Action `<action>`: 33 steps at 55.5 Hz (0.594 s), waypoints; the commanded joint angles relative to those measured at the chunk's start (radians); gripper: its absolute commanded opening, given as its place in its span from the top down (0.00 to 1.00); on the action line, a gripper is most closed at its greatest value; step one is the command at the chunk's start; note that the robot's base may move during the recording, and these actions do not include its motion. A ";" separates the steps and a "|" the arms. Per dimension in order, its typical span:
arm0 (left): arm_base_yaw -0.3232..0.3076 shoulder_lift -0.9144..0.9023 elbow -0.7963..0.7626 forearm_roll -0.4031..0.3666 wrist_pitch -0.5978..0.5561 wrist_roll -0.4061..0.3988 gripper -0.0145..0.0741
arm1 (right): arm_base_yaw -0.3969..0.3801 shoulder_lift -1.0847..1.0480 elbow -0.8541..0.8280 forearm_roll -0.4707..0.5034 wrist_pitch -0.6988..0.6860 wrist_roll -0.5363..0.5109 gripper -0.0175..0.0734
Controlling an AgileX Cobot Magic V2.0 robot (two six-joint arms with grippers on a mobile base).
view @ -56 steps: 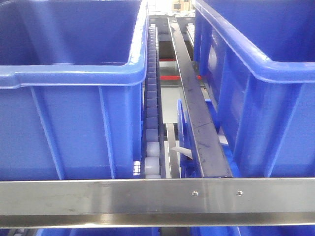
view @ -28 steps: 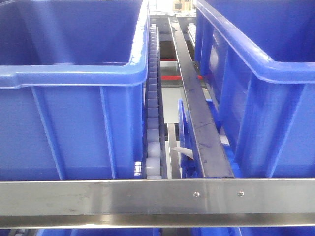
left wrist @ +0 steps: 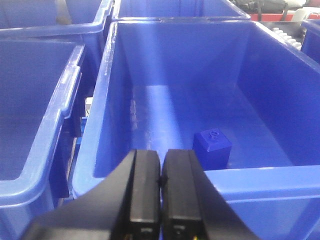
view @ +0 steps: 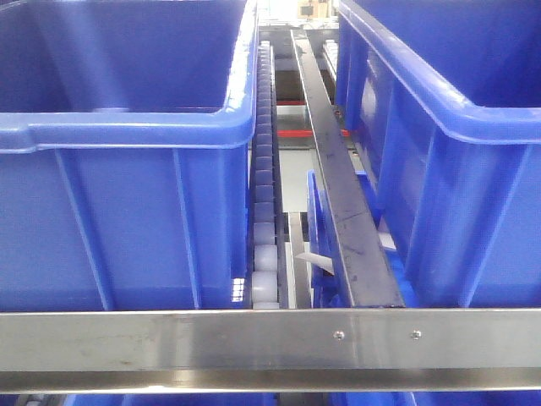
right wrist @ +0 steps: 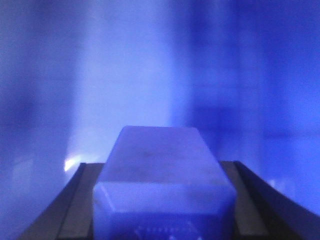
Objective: Pick and sort blue part to right shelf
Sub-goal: 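Open the right gripper to drop the bottle-shaped part into a bin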
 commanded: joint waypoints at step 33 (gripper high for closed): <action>0.002 0.010 -0.025 0.008 -0.075 -0.009 0.70 | -0.036 0.412 -0.116 -0.025 -0.212 -0.026 0.56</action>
